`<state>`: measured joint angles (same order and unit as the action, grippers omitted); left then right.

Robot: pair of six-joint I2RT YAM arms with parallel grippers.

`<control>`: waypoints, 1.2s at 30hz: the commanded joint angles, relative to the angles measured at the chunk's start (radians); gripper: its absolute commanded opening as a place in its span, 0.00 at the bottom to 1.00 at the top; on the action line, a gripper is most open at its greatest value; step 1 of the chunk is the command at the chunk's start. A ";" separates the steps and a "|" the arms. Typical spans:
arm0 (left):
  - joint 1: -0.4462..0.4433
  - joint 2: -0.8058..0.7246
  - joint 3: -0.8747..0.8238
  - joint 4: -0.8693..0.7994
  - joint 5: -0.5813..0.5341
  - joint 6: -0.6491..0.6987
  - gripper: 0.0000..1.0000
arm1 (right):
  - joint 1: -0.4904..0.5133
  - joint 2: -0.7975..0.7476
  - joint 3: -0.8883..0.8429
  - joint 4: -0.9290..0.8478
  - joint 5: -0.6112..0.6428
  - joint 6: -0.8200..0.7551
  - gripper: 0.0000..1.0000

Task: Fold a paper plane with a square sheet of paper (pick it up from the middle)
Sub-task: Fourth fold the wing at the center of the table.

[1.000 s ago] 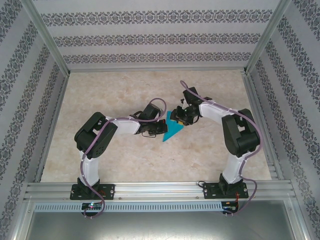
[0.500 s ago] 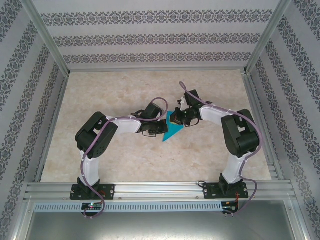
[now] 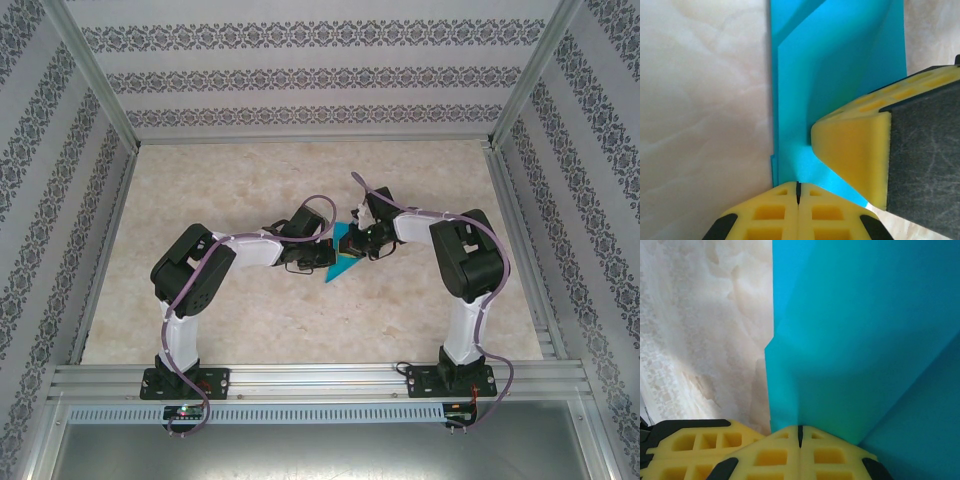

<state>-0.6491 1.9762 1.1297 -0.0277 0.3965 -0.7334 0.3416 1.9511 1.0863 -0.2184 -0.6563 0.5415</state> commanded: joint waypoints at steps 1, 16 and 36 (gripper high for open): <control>-0.014 0.080 -0.046 -0.255 -0.082 0.044 0.00 | -0.018 0.026 0.006 -0.009 0.020 -0.073 0.00; -0.012 -0.099 0.038 -0.130 -0.071 0.079 0.00 | 0.010 0.031 -0.049 -0.011 0.048 -0.037 0.00; -0.012 -0.012 0.017 -0.014 0.060 0.025 0.00 | 0.012 0.045 -0.034 -0.009 0.024 -0.040 0.00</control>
<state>-0.6537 1.9312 1.1339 -0.0433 0.4335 -0.6991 0.3382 1.9533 1.0710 -0.1932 -0.6754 0.5060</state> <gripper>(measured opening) 0.066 0.039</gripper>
